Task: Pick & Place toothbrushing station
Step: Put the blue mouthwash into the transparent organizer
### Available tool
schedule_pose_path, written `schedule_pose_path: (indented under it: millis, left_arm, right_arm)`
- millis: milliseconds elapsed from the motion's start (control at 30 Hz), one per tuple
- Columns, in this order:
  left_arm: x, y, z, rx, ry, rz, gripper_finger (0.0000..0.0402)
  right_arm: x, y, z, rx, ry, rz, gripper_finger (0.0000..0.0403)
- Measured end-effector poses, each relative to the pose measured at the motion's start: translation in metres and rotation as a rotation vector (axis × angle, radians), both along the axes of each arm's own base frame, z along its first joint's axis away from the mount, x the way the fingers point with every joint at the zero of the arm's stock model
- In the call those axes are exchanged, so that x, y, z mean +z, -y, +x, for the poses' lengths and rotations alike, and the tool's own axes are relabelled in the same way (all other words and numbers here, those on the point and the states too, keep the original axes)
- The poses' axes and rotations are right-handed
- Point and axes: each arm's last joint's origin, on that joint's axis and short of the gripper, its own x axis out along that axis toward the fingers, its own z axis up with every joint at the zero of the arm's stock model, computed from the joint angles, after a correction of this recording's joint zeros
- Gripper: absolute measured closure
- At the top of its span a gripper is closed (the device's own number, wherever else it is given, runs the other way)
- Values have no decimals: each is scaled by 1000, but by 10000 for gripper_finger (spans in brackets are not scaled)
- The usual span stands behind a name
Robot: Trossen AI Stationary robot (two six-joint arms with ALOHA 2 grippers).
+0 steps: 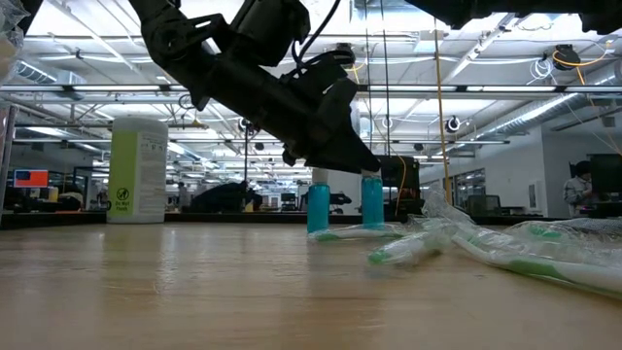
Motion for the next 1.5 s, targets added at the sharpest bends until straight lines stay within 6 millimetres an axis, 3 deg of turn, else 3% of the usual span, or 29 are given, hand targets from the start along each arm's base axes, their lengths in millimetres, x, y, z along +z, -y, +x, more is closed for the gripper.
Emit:
schedule_pose_path:
  millis: [300,467,667,867,1067,1267,1500]
  left_arm:
    - [5,0,-1,-14,2,-4,320]
    - [40,3,-14,-84,12,-18,317]
    - [99,18,-54,-135,-32,-15,320]
    - [142,58,-109,-205,-37,-32,321]
    - [139,98,-169,-74,-12,-64,322]
    - [125,133,-227,-121,-39,-134,322]
    - [119,158,-270,-193,-36,-119,322]
  right_arm:
    - [0,0,0,0,-1,0,85]
    - [0,0,0,0,-2,0,85]
    - [0,0,0,0,-2,0,85]
    - [-1,0,0,0,-9,-1,85]
    - [-1,0,0,0,-8,-1,85]
    - [0,0,0,1,-1,3,85]
    - [0,0,0,4,2,23,85]
